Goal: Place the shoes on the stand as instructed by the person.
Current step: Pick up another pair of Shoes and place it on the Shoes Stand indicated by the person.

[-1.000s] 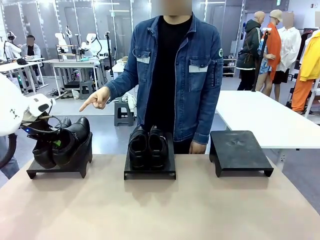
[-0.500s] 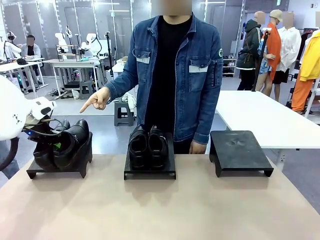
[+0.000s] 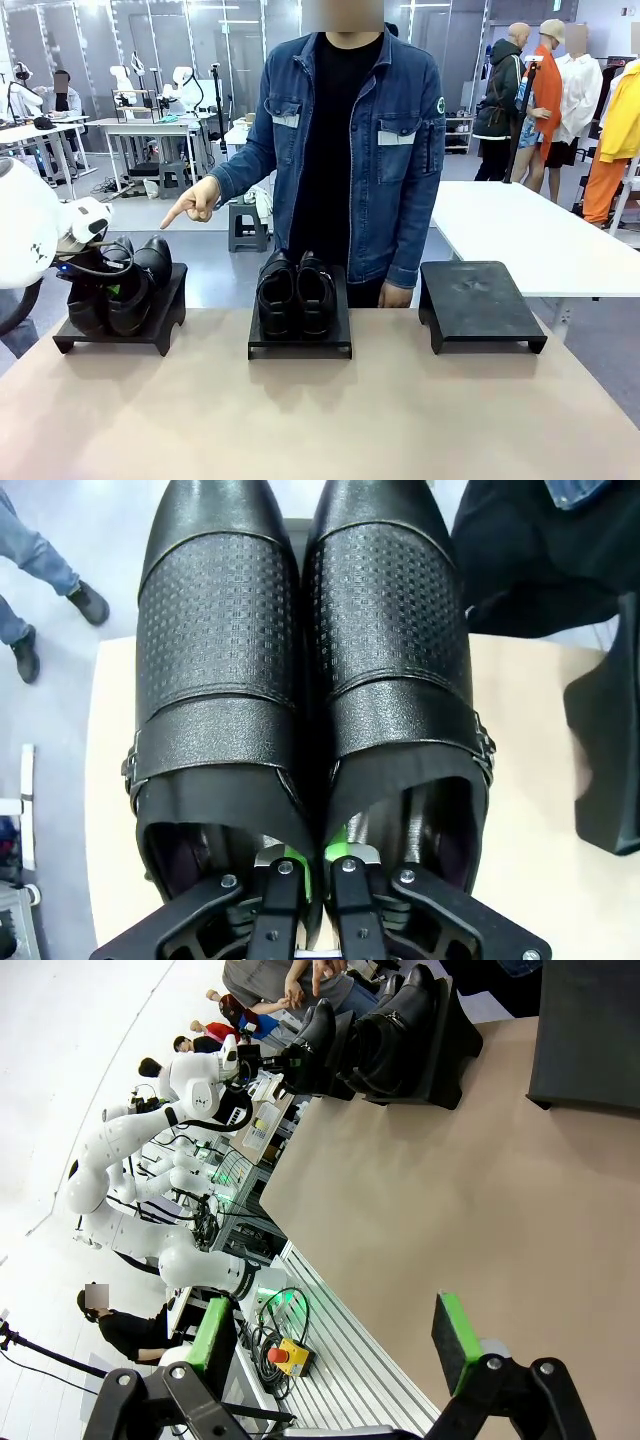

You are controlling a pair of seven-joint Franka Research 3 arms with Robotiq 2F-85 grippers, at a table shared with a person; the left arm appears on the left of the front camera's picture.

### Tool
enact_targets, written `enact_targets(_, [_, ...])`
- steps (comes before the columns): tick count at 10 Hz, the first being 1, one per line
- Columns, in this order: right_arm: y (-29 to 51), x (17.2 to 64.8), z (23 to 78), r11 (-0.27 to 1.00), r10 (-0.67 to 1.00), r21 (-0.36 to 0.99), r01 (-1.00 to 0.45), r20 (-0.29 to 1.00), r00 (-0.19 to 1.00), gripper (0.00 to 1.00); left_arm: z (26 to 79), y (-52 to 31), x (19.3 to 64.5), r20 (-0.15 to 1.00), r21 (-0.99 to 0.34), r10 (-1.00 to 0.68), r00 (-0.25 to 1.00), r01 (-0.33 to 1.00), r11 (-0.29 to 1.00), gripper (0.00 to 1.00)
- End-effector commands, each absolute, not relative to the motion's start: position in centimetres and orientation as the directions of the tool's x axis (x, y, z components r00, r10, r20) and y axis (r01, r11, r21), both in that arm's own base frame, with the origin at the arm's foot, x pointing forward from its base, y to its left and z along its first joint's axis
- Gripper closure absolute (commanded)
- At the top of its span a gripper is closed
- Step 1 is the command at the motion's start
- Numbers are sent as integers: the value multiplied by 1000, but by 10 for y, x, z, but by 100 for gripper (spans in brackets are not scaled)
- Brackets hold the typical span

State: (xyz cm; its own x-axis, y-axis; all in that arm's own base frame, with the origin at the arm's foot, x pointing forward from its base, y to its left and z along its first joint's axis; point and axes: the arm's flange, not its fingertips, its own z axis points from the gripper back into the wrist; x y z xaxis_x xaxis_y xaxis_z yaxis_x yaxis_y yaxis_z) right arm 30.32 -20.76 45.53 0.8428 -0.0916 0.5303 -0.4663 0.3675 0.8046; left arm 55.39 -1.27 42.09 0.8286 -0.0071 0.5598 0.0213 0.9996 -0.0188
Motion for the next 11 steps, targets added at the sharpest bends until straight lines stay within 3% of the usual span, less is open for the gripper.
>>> enact_targets(1, [-208, 302, 456, 360, -93, 800, -480, 542, 835, 0, 425, -21, 568, 600, 12, -10, 800, 3, 1000, 93])
enact_targets(11, [-208, 302, 456, 360, -93, 800, -480, 542, 835, 0, 431, -21, 574, 631, 16, -41, 775, 40, 999, 93])
